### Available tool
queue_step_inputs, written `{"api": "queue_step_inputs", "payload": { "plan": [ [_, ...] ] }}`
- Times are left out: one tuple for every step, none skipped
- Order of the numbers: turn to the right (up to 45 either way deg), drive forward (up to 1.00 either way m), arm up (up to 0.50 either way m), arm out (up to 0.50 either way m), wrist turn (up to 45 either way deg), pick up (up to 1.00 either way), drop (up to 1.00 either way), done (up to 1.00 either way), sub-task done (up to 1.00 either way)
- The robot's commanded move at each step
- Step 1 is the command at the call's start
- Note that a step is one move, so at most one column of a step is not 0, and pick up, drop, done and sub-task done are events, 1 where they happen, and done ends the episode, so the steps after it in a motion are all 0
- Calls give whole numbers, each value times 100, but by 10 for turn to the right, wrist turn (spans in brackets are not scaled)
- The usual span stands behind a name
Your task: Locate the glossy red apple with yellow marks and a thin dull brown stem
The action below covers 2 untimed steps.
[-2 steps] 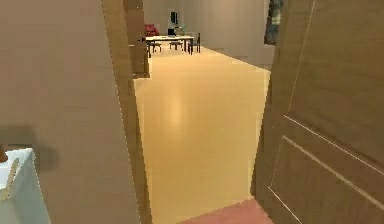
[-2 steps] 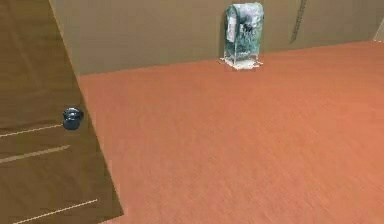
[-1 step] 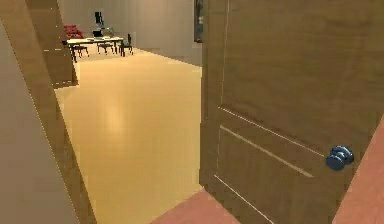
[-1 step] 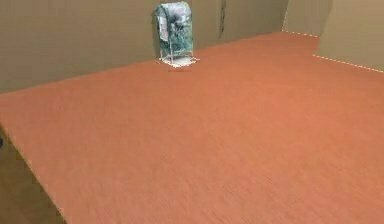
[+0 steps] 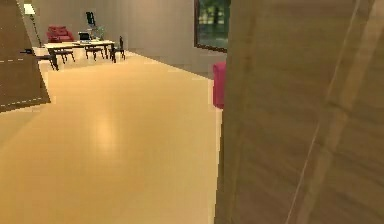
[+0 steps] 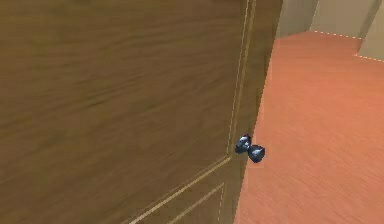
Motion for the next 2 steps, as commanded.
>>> {"api": "queue_step_inputs", "payload": {
  "plan": [
    [0,10,0,0,0,0,0,0,0],
    [-300,0,0,0,0,0,0,0,0]
  ]
}}
